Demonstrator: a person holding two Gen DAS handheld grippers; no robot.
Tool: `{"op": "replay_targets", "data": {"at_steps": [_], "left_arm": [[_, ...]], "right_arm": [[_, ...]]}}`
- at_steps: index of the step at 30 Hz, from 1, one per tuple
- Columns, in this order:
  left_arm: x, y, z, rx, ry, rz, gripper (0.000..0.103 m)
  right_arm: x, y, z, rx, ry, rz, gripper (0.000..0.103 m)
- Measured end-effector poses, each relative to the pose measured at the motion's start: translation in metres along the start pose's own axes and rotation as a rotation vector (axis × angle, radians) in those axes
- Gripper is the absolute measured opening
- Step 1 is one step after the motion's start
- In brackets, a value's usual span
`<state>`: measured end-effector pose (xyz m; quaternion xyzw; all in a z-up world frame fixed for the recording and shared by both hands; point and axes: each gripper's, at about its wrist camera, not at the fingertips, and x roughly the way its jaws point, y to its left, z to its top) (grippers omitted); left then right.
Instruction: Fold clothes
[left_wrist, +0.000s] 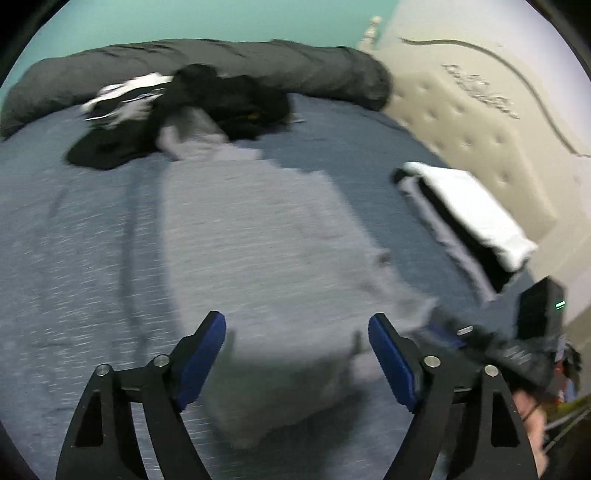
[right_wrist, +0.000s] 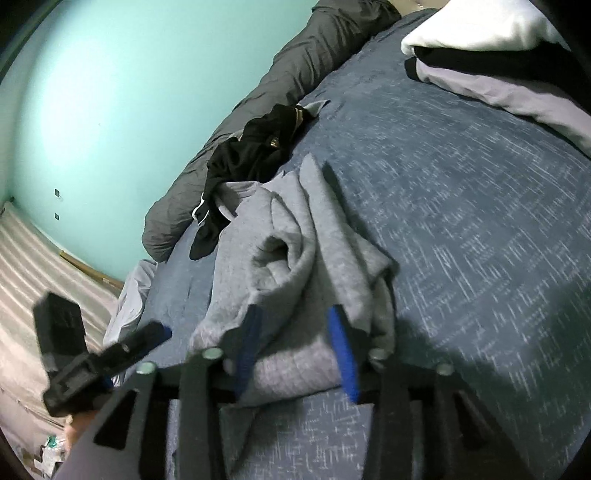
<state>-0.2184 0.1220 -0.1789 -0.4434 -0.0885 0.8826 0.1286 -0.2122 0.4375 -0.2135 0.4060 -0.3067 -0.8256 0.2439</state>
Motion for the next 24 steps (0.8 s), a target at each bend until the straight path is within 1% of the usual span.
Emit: {"op": "replay_targets", "data": {"at_steps": [2,3,5,7,9,14,17,18,20,21,22,23,24], "left_arm": [[0.001,0.013,-0.005,-0.019,0.001,0.033,0.091],[0.002,0.017,-0.007,-0.026,0.003,0.042,0.095],[0.005,0.021,-0.011,-0.027,0.007,0.062,0.099],[0.009,0.024,-0.015,-0.021,0.014,0.083,0.1],[0.016,0.024,-0.018,-0.01,0.026,0.099,0.101],[0.027,0.027,-0.02,-0.029,0.04,0.086,0.103],[0.027,0.028,-0.022,-0.026,0.045,0.085,0.103],[0.028,0.027,-0.023,-0.022,0.047,0.087,0.103],[0.029,0.026,-0.025,-0.015,0.052,0.09,0.103],[0.03,0.025,-0.025,-0.013,0.056,0.091,0.103],[0.031,0.024,-0.026,-0.009,0.059,0.094,0.103],[0.032,0.023,-0.026,-0.004,0.063,0.097,0.103],[0.033,0.022,-0.026,0.0,0.066,0.1,0.103]], "right_arm": [[0.002,0.003,0.002,-0.008,-0.002,0.009,0.046],[0.004,0.007,0.003,-0.024,-0.001,0.01,0.047],[0.008,0.014,0.004,-0.053,-0.001,0.011,0.047],[0.013,0.018,0.006,-0.072,0.0,0.009,0.051],[0.018,0.019,0.006,-0.076,0.012,0.003,0.051],[0.033,0.009,0.002,-0.049,0.059,-0.026,0.051],[0.036,0.007,0.002,-0.051,0.069,-0.035,0.05],[0.037,0.007,0.002,-0.059,0.069,-0.039,0.048],[0.039,0.008,0.002,-0.075,0.071,-0.05,0.027],[0.04,0.007,0.002,-0.08,0.074,-0.053,0.022],[0.041,0.007,0.001,-0.084,0.076,-0.056,0.013],[0.041,0.008,0.0,-0.087,0.075,-0.06,0.008],[0.04,0.009,0.0,-0.093,0.07,-0.062,0.007]]}}
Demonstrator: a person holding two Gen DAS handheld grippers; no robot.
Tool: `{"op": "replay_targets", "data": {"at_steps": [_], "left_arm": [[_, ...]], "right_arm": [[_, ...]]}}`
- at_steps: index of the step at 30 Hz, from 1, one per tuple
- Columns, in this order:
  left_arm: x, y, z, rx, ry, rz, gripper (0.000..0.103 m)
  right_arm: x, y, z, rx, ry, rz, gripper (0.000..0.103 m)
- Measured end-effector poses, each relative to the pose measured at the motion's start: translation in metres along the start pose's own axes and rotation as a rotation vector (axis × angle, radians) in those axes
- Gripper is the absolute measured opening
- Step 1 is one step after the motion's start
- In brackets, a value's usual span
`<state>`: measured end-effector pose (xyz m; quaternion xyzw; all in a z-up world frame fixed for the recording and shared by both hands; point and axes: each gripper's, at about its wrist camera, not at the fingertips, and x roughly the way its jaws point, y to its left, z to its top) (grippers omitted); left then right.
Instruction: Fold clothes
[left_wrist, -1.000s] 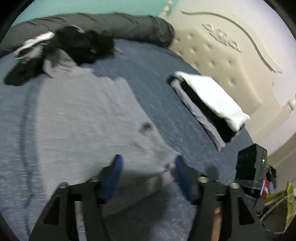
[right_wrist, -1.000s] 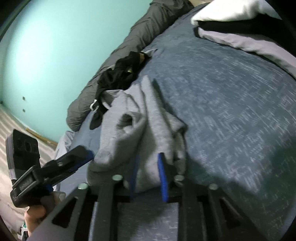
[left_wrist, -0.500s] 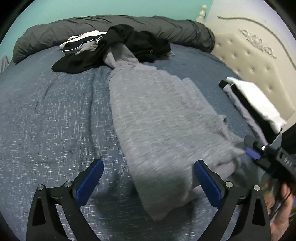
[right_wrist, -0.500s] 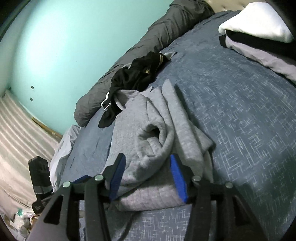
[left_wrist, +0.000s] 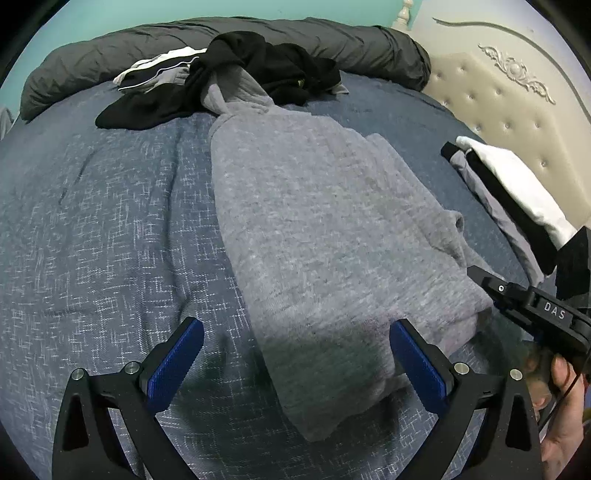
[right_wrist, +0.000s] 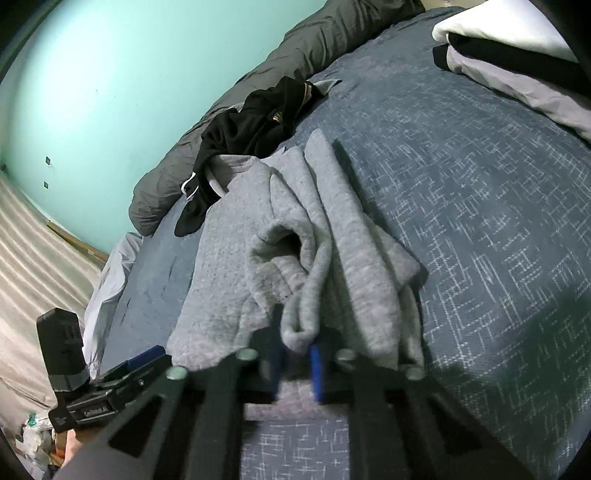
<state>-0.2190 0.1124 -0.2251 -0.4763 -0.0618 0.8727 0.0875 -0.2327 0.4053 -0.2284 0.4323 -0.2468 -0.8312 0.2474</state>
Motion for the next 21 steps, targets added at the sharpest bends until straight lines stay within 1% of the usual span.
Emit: {"op": "replay_targets", "data": {"at_steps": [2,4,7,10,12,15,18,21], "left_arm": [[0.0,-0.002,0.0,0.012,0.003,0.008,0.103],[-0.001,-0.004,0.0,0.021,0.004,0.012,0.103],[-0.005,-0.008,0.0,0.037,0.004,-0.002,0.103],[-0.005,-0.015,0.0,0.068,0.009,0.0,0.103],[-0.001,-0.022,-0.001,0.085,0.02,0.016,0.103],[0.009,-0.023,-0.005,0.081,0.054,0.014,0.103],[0.017,-0.022,-0.01,0.07,0.081,0.007,0.103],[0.018,-0.022,-0.013,0.067,0.077,0.013,0.103]], "right_arm": [[-0.006,0.005,0.001,-0.017,-0.023,0.003,0.006],[-0.019,0.012,0.004,-0.04,-0.065,0.016,0.005],[-0.04,0.021,0.006,-0.071,-0.121,0.029,0.005],[-0.056,0.02,0.0,-0.083,-0.144,-0.01,0.005],[-0.051,0.009,-0.006,-0.062,-0.112,-0.043,0.005],[-0.029,-0.017,-0.016,0.009,-0.022,-0.096,0.005],[-0.022,-0.036,-0.018,0.098,0.011,-0.09,0.006],[-0.024,-0.029,-0.016,0.056,0.004,-0.106,0.006]]}}
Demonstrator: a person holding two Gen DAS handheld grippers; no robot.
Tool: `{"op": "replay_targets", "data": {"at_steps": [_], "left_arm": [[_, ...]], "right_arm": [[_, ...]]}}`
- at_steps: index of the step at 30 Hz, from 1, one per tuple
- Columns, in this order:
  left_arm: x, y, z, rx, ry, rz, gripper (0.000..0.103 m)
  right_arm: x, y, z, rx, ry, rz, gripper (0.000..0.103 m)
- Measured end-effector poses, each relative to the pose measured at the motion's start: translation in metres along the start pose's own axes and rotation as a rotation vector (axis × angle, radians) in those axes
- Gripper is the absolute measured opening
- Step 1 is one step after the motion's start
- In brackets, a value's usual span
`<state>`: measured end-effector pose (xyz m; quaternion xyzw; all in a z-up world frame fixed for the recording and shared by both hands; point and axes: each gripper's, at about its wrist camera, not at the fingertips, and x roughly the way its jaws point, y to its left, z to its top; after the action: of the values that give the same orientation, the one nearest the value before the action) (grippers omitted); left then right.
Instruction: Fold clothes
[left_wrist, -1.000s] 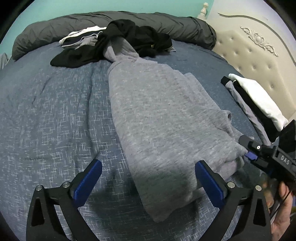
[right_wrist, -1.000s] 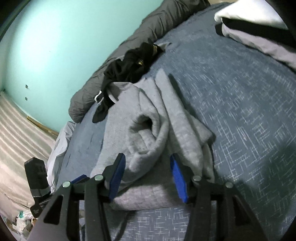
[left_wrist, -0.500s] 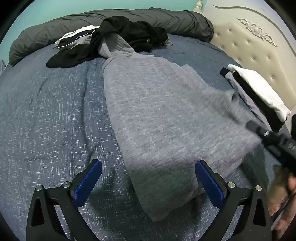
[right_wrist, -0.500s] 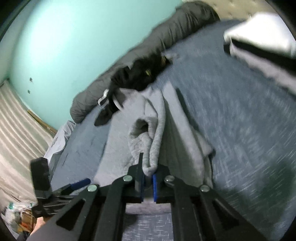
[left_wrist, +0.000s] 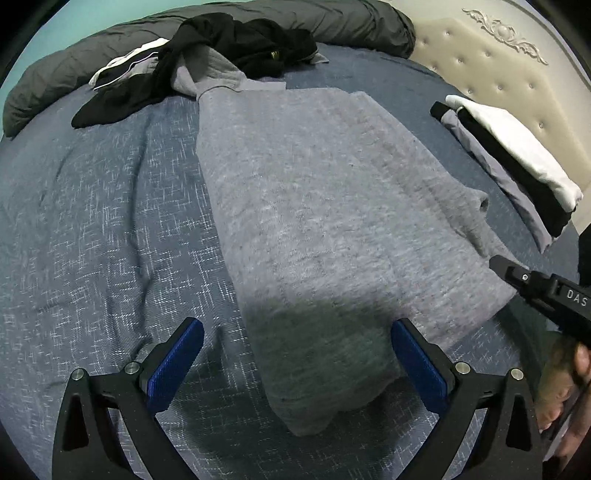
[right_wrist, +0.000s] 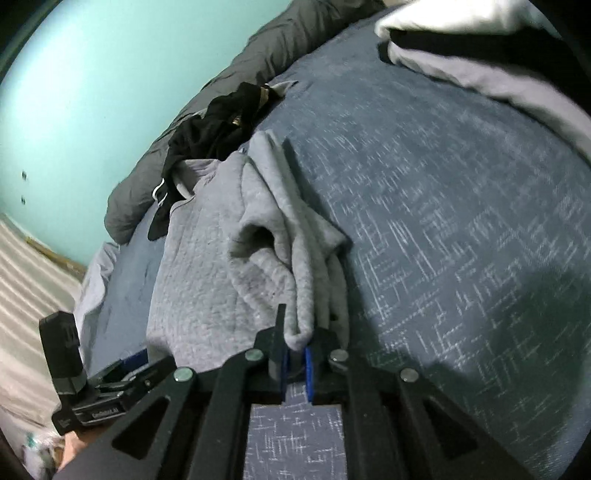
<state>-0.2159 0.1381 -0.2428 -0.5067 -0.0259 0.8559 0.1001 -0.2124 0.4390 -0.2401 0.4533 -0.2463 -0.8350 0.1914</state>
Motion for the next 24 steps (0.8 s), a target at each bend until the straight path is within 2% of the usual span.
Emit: {"op": "replay_targets", "data": {"at_steps": [3,6,8,11,14,16,21,24], "left_arm": [[0.001,0.001,0.0,-0.007,-0.001,0.004,0.103],[-0.001,0.001,0.001,-0.005,-0.003,0.007,0.103],[-0.004,0.003,0.001,-0.011,-0.008,0.004,0.103],[-0.011,0.006,0.002,-0.022,-0.018,0.001,0.103],[-0.013,0.009,0.001,-0.029,-0.019,0.002,0.103],[-0.013,0.009,0.0,-0.03,-0.019,0.0,0.103],[-0.012,0.009,0.0,-0.034,-0.016,-0.003,0.103],[-0.008,0.006,0.001,-0.027,-0.01,0.0,0.103]], "right_arm": [[-0.002,-0.001,0.001,0.005,-0.018,0.004,0.009],[-0.013,-0.001,0.006,0.017,-0.079,-0.02,0.015],[-0.025,0.007,0.01,-0.017,-0.14,-0.017,0.018],[-0.032,0.023,0.011,-0.093,-0.177,0.026,0.019],[-0.022,0.039,0.008,-0.153,-0.151,0.058,0.019],[-0.014,0.047,0.005,-0.176,-0.128,0.048,0.019],[0.01,0.05,-0.001,-0.187,-0.052,-0.017,0.019],[0.023,0.046,-0.003,-0.193,-0.004,-0.096,0.019]]}}
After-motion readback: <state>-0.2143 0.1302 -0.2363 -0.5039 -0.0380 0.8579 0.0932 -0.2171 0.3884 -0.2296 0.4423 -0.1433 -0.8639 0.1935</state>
